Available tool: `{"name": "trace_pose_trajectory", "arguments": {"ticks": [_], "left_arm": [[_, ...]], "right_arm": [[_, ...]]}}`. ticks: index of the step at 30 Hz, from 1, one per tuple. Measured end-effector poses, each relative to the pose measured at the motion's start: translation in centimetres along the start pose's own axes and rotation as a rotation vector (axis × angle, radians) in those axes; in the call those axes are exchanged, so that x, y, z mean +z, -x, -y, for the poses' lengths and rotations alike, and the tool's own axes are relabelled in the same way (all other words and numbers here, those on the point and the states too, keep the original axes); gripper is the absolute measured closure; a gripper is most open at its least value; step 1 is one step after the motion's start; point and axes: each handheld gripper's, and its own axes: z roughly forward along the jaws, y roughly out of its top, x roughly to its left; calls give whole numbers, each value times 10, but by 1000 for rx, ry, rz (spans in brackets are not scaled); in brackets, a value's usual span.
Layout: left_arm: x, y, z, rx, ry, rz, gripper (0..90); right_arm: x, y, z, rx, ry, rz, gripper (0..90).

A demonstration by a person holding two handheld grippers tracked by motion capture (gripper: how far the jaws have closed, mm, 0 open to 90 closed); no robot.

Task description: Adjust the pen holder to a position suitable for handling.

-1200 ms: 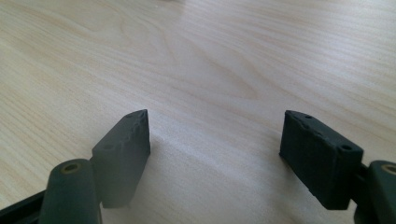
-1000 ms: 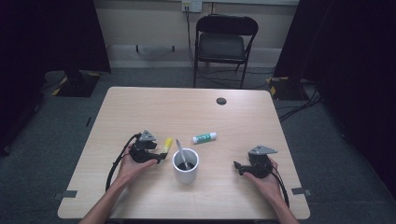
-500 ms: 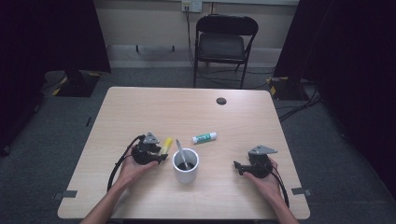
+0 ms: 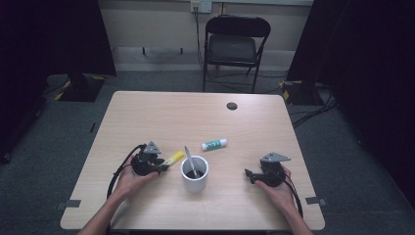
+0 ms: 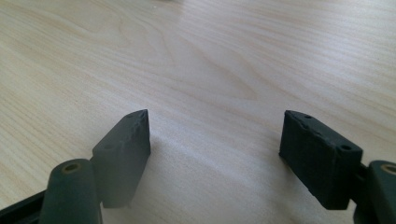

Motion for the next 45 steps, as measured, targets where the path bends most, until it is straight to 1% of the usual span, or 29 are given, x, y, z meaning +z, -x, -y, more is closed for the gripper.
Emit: {"name": "trace_pose_trajectory", "arguments": {"ticks": [4, 7, 8, 9, 10, 12, 14, 17, 19, 23, 24, 25, 26, 29, 30, 31, 32, 33, 34, 35, 36, 37, 38, 39, 40, 41, 42, 44, 45], "left_arm": [[-4, -1, 5, -13, -3, 17, 656], [-11, -1, 11, -6, -25, 7, 655], [-13, -1, 13, 4, -29, 6, 655], [-14, -1, 15, -9, -19, 6, 654], [-15, -2, 16, -13, -21, 6, 654], [-16, -1, 18, -2, -19, 0, 654], [-18, 0, 20, -5, -22, 4, 653], [-24, 1, 28, -6, -16, 8, 654], [-29, 2, 35, -1, -9, 0, 653], [-36, 6, 43, 3, -7, -2, 652], [-37, 6, 44, -7, -3, 7, 651], [-37, 5, 45, 8, -1, 6, 650], [-37, 4, 45, 0, 5, 11, 649], [-36, 4, 43, -4, -5, 18, 640], [-35, 5, 40, 1, -15, 23, 607], [-33, 4, 38, -9, -11, 18, 575], [-32, 4, 38, -19, 0, 20, 554], [-29, 4, 36, -23, -1, 29, 552], [-28, 3, 35, -16, -3, 27, 550], [-27, 3, 32, -18, -12, 29, 549], [-25, 3, 29, -12, -25, 14, 539], [-23, 2, 26, -8, -28, 8, 510], [-21, 1, 23, -5, -40, 14, 489], [-21, 1, 23, -5, -40, 14, 480], [-15, 3, 17, 1, -34, -2, 472], [-14, 3, 15, 15, -44, -3, 465], [-14, 3, 15, 15, -44, -3, 454], [-8, 3, 8, 18, -52, -10, 446], [-6, 3, 6, 10, -54, -6, 447]], "right_arm": [[0, 0, 0, 0, 0, 1, 237], [0, 0, 0, 1, 0, 2, 237], [0, 0, 0, 3, 0, 3, 238], [0, -1, 0, 8, 1, 5, 238], [0, -1, 0, 10, 1, 9, 237], [0, -1, 0, 11, 0, 13, 237], [1, -1, 0, 11, 0, 11, 237], [1, -1, 0, 10, 0, 11, 237], [1, -1, 0, 10, 0, 11, 237], [1, -1, 0, 10, 0, 11, 237], [1, -1, 0, 10, 0, 11, 237], [1, -1, 0, 10, 0, 10, 237], [1, -1, 0, 8, 0, 10, 236], [1, -1, -1, 7, 0, 10, 236], [1, -1, -1, 9, -1, 9, 236], [1, -1, -1, 10, -1, 9, 236], [1, -1, -1, 9, -2, 9, 236], [1, -1, -1, 10, -2, 8, 236], [1, -1, -1, 8, -1, 8, 236], [1, -1, -1, 9, -2, 8, 236], [1, -1, -1, 11, -2, 9, 236], [1, -1, -1, 12, -2, 11, 236], [1, -1, -1, 12, -2, 12, 236], [1, -1, -1, 12, -2, 12, 236], [1, -1, -1, 13, -2, 12, 236], [1, -1, -1, 12, -1, 12, 236], [1, -1, -1, 12, -1, 12, 236], [1, -1, -1, 12, -2, 11, 236], [1, -1, -1, 12, -2, 12, 236]]}}
